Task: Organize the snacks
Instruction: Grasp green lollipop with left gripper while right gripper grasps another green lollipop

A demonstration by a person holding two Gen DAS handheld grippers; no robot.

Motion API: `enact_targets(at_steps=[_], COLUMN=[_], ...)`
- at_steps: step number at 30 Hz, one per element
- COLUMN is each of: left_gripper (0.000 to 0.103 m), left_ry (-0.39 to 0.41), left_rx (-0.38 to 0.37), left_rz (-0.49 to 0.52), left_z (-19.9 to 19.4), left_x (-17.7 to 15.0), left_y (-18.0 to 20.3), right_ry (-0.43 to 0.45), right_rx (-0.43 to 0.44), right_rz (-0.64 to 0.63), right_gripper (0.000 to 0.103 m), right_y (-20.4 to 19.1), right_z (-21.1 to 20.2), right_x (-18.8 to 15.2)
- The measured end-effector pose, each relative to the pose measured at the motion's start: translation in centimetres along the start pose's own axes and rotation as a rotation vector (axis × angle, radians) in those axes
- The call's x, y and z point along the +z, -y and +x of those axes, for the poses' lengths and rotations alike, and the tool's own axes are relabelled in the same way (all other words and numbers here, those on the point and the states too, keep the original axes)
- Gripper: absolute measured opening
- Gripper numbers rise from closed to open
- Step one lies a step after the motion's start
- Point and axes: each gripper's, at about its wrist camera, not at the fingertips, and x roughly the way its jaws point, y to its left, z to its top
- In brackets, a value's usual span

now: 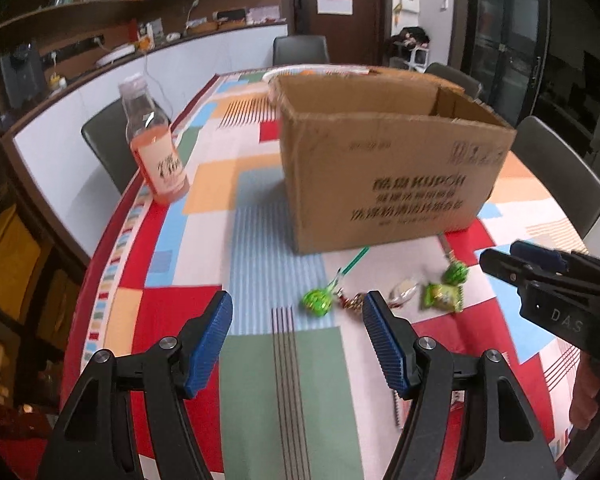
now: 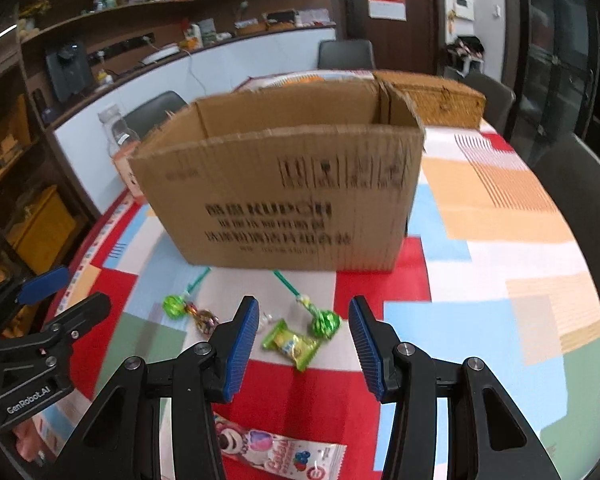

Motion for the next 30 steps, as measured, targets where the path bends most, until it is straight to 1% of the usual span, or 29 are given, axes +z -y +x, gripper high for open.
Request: enact_targets(at_steps=[3, 7, 12, 20, 28, 30], left_gripper=[0.067, 0.067, 0.066, 0.066, 0.061, 0.056], left_ry=[-0.030, -0.065, -0.112, -0.149, -0.161, -0.167], left_rx=[-0.008, -0.006, -0.014, -0.026, -0.043, -0.052], left_rz=[-0.012, -0.009, -0.012, 0.006, 0.013, 0.010], left_z=[1.3, 2.7, 4.6, 7.3, 9.1, 9.5], left_x=[-0.5, -1.2, -1.7, -1.4, -0.9, -0.8], left_y=[-0.5, -0.6, -0.6, -0.5, -0.1, 0.0], right_ry=[-0.052, -0.079, -0.085, -0.108, -0.126, -0.130], right_rx=[0.017, -0.004, -0.026, -0.038, -0.046, -0.046], right_rz=[0.042, 0.048, 0.059, 0.078, 0.077, 0.083], right_gripper=[0.048, 0.048, 0.048, 0.048, 0.047, 0.047], right_y=[0.2, 0.2, 0.5, 1.0, 1.5, 1.8], right_z=[1.5, 2.8, 3.7, 5.5, 6.8, 7.1], right_x=[-0.7, -1.3, -1.6, -1.6, -1.6, -1.5])
